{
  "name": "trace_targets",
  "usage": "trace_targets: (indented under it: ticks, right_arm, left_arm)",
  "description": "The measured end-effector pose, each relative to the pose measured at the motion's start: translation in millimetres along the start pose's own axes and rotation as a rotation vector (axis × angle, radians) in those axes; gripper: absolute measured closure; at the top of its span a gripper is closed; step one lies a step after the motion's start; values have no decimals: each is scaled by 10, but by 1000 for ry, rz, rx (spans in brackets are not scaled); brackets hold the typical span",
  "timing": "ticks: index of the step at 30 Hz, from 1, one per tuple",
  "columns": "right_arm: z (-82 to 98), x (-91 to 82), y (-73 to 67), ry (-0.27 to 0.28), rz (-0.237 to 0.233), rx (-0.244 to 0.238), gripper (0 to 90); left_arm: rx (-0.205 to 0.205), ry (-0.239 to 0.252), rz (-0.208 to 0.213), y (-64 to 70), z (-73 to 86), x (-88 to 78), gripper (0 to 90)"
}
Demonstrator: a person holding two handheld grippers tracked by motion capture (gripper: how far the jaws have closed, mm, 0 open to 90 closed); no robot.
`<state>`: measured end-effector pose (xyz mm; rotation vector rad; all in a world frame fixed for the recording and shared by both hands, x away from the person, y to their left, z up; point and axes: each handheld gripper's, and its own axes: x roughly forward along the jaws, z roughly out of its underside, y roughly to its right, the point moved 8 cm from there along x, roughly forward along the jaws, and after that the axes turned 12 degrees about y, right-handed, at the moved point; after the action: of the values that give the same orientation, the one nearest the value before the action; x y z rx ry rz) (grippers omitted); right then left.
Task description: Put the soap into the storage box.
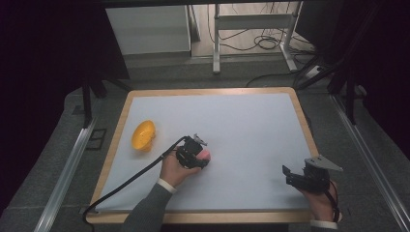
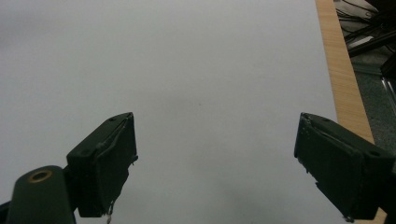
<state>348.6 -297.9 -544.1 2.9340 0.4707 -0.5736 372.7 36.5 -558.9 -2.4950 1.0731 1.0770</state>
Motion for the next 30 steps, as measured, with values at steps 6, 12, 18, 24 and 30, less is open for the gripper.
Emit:
trace_targets:
  ticks: [6,12,18,24,30]
  right_arm:
    - [7,3,4,-2,0,2,127]
    - [13,7,1,-6,3,0,127]
    - [21,13,-3,-10,2,1,127]
    - [36,24,-6,-15,3,1,127]
    - [46,31,-4,-20,4,2,127]
  left_arm:
    - [4,22,2,-27,-41,-94,601]
    - [-9,41,2,-82,-44,-176,601]
    - [-24,53,-13,-181,1,-253,601]
    - [-39,72,-28,-264,14,-342,601]
    - [-45,82,-38,-320,4,-396,601]
